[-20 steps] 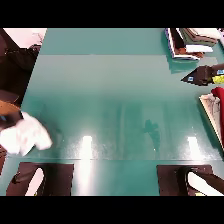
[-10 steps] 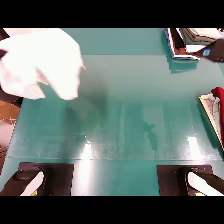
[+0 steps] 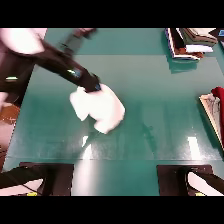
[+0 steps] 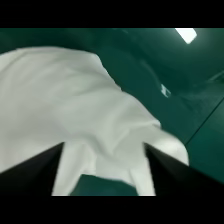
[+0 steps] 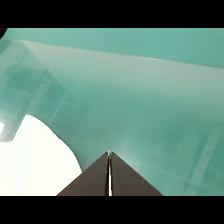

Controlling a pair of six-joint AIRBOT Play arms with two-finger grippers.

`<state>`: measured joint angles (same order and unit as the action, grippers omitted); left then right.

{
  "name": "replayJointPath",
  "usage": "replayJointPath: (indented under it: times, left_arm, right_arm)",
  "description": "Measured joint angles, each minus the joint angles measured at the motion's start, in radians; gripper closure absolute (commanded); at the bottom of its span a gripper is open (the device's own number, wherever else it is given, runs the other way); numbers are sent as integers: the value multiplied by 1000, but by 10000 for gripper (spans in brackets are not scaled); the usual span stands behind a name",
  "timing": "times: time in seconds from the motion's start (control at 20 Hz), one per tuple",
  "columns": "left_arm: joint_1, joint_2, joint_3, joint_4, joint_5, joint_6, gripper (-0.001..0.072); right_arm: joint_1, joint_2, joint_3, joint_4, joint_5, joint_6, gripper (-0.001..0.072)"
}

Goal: Fold the shirts.

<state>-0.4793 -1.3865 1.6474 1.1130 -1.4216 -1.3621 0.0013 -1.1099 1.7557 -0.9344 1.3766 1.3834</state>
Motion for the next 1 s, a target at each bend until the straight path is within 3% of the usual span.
replayJointPath:
  times: [0.2,0.5,0.7,1.0]
  left_arm:
    - [12,-76,2,2,0,6,36]
    - [241,-68,-41,31,28,6,35]
    - [352,-76,-216,32,159,7,35]
    - [409,-164,-395,-45,328,81,35]
  right_arm:
    - [0,0,6,0,42,5,695]
    - [0,0,7,-1,63,13,695]
    - [0,0,7,-1,67,14,695]
    - [0,-2,7,-2,67,19,695]
